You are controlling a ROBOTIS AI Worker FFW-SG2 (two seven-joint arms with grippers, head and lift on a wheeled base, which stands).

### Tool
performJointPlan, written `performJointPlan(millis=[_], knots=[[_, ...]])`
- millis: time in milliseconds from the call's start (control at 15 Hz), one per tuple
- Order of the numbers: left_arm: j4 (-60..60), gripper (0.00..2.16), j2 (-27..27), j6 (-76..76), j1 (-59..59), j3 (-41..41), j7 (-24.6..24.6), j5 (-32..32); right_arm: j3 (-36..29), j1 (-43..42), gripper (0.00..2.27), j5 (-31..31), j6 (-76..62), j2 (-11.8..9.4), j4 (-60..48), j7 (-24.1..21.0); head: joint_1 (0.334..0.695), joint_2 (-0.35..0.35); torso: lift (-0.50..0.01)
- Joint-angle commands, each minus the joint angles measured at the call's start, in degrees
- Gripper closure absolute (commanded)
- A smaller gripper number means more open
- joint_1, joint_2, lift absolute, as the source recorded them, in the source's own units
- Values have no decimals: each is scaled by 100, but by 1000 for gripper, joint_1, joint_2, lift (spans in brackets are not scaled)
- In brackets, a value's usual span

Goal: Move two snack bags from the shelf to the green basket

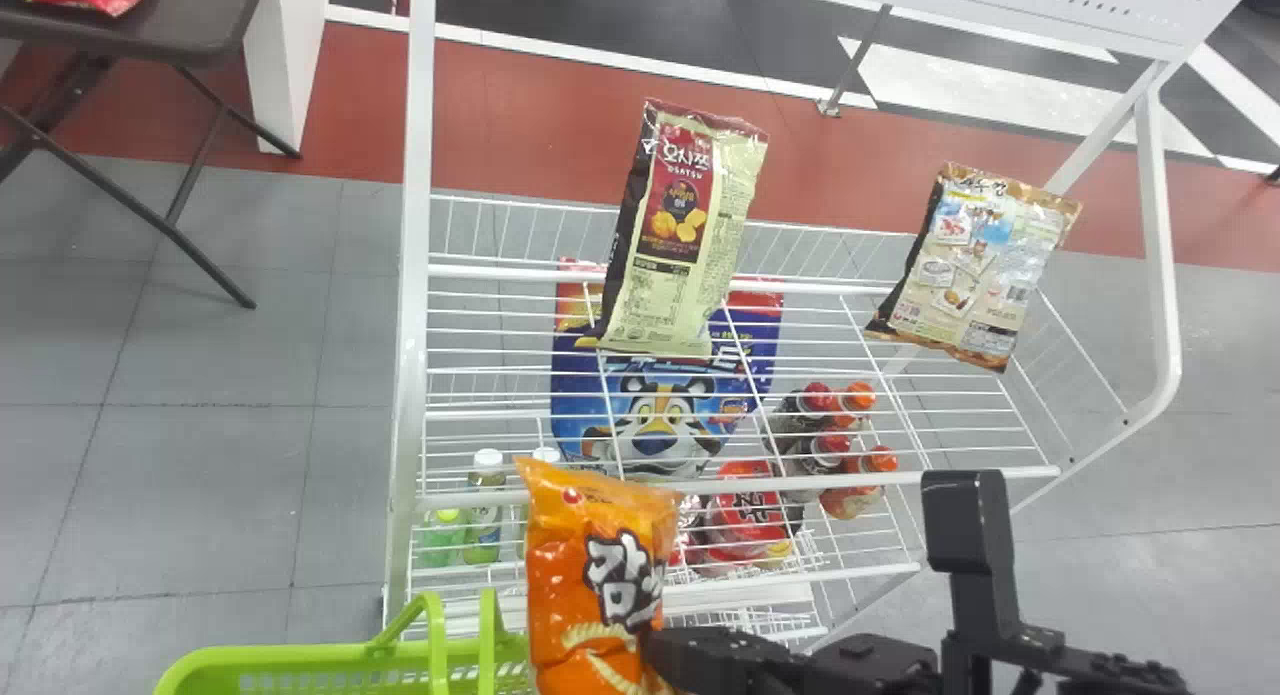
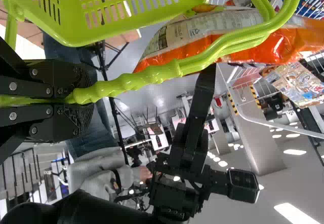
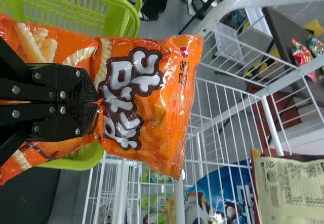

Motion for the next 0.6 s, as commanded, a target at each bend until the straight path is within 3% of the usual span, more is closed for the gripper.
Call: performJointPlan(millis=[0, 533], knots=[[-6, 2118, 0, -5, -9, -68, 20, -19, 144, 180, 2250, -94, 29, -3, 4, -3, 695, -350, -16], [-147, 2118, -9, -5, 44, -420, 152, -195, 944, 620, 2250, 99, 29, -258, 522, -64, 695, -350, -16]])
